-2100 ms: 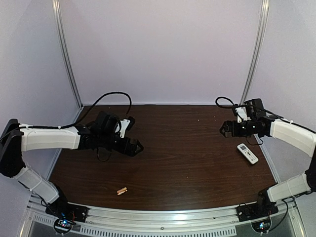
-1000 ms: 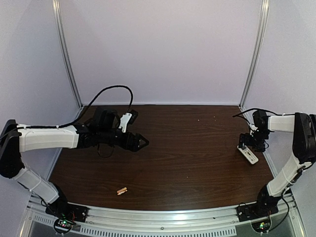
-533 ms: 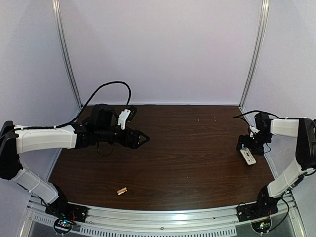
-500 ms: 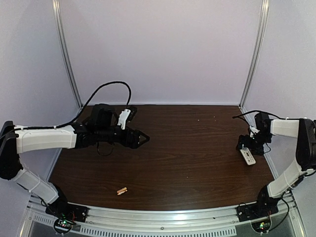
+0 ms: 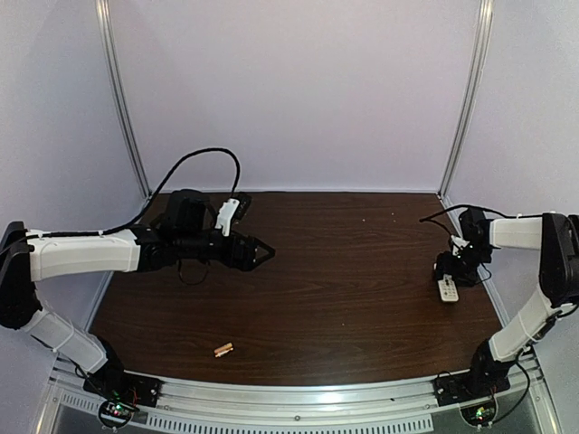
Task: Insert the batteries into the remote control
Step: Pick up the remote control from the center of the board, then pass from the right arm to the left, then pass from the left arm to the right, then remove the battery cover from the remote control.
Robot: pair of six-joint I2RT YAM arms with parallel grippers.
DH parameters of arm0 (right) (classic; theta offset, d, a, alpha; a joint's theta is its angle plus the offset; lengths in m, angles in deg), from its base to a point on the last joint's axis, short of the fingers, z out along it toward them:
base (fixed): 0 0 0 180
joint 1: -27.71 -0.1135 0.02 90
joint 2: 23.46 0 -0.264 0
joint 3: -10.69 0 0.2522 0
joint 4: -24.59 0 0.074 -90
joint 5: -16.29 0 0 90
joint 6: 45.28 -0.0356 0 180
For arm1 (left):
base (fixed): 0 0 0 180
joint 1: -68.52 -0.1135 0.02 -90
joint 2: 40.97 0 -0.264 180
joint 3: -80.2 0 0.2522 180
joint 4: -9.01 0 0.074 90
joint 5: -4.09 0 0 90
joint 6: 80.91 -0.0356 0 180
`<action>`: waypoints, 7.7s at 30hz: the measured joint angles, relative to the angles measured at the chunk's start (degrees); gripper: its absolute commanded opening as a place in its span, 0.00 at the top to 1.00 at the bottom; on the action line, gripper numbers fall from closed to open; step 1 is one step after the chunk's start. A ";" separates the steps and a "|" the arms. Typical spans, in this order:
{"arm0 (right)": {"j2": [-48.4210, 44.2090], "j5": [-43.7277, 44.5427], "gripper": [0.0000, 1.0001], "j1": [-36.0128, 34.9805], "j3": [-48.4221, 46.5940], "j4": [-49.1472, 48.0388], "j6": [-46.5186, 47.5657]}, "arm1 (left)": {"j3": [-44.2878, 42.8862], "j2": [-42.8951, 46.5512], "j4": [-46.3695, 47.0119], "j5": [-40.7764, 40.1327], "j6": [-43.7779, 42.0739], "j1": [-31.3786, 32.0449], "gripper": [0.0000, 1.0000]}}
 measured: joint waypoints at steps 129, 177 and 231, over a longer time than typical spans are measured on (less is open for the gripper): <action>-10.75 -4.17 0.00 -55.21 -24.59 -12.90 -21.11 | -10.97 -0.83 -5.57 -4.07 -2.78 11.74 0.76; -6.25 -3.91 1.00 -53.86 -24.13 -20.74 -28.20 | -18.01 -6.29 -11.78 -16.65 -5.20 18.64 0.11; -7.82 -36.57 1.00 -49.20 -8.44 -28.94 -35.50 | -8.28 2.99 -11.43 -23.69 -54.93 33.00 0.66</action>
